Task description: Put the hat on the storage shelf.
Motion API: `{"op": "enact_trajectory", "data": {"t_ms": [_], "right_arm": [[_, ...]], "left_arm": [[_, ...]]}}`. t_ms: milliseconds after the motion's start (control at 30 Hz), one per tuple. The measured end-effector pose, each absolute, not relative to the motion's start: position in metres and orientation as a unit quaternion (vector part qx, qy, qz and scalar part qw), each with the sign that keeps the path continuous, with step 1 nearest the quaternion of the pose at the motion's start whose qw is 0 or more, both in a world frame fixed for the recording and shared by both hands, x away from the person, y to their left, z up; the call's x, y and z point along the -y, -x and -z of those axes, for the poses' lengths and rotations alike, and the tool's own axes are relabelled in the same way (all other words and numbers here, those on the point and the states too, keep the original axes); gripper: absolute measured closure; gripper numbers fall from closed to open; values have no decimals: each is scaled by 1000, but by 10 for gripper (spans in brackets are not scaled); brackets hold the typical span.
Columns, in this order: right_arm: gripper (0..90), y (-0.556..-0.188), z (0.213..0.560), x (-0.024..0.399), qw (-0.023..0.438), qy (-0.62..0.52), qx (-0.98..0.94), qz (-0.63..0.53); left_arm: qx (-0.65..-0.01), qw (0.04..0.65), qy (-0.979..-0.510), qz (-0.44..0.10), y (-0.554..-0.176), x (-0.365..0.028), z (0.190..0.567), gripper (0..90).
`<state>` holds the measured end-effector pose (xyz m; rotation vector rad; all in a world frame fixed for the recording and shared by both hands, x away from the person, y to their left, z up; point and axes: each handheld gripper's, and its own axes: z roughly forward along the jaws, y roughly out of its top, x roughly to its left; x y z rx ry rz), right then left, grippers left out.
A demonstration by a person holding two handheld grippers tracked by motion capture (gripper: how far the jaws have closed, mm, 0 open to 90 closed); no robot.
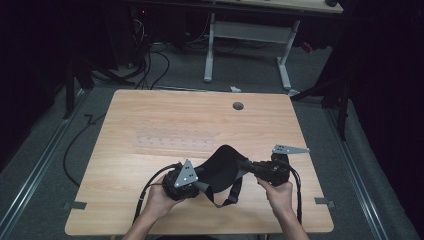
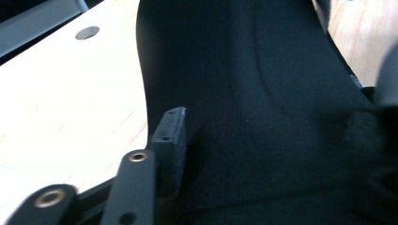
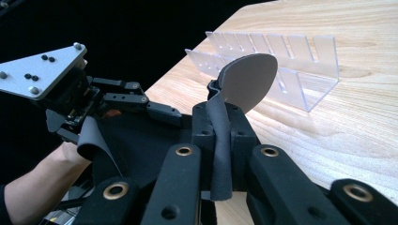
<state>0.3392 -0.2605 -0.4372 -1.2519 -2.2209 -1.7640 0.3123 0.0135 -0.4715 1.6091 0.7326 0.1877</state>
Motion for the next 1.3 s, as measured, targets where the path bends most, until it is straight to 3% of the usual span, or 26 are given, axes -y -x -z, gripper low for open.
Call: {"op": "enact_trajectory", "data": {"t_ms": [400,500,667,967,1300], "right_arm": [[791,-344,438,263,24,405,721,562],[745,-346,441,265,22,409,712,571],[589,-349,446,268,11,419,707,570],[464,-349,482,281,-111,460,738,481],[425,-352,520,296,-177,517,734,404]], "left_arm": [[-289,628,-722,-28,-300,-18,459,820],[-275,633,-723,-24,-295,-19,457,860],[-296,641,-708,-17,-300,-26,456,862],[-326,664,-672,-8,-308,-47,447,860],[-350,679,-646,-15,-321,-65,443,859]]}}
